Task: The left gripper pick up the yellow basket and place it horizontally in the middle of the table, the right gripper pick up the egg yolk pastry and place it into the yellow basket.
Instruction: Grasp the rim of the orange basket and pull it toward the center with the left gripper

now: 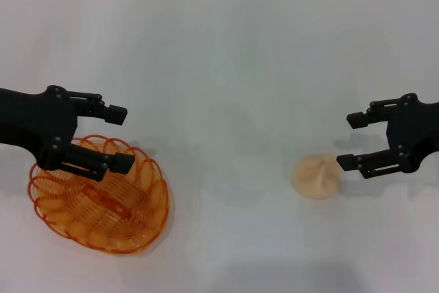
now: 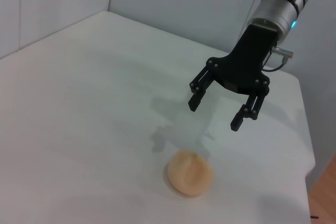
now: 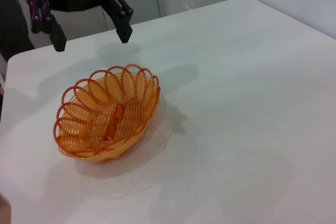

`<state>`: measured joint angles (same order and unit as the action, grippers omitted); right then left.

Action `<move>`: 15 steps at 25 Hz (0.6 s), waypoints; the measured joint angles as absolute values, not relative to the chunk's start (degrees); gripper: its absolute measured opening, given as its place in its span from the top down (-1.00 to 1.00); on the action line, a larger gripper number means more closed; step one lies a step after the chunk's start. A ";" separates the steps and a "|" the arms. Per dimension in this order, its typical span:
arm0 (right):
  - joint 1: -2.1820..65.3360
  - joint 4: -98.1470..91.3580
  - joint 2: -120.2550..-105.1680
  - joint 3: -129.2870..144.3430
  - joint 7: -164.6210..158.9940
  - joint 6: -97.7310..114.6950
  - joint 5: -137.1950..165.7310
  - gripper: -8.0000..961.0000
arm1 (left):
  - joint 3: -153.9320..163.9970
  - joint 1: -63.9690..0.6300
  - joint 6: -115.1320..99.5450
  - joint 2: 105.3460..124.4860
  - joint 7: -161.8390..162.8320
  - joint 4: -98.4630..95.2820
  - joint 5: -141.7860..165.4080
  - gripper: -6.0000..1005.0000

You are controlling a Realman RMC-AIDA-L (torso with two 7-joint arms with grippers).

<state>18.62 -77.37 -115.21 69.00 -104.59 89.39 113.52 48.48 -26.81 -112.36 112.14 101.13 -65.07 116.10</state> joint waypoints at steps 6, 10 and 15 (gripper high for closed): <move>18.63 -77.21 -115.22 68.99 -104.58 89.31 113.56 -0.60 | 48.51 -26.81 -112.32 112.17 101.17 -65.16 116.08 -0.76; 18.63 -77.11 -115.23 68.99 -104.58 89.23 113.56 -0.60 | 48.45 -26.81 -112.18 112.21 101.13 -65.15 116.06 -0.76; 18.63 -77.05 -115.23 68.99 -104.58 89.21 113.56 -0.60 | 48.32 -26.77 -112.11 112.33 101.11 -65.15 116.02 -0.76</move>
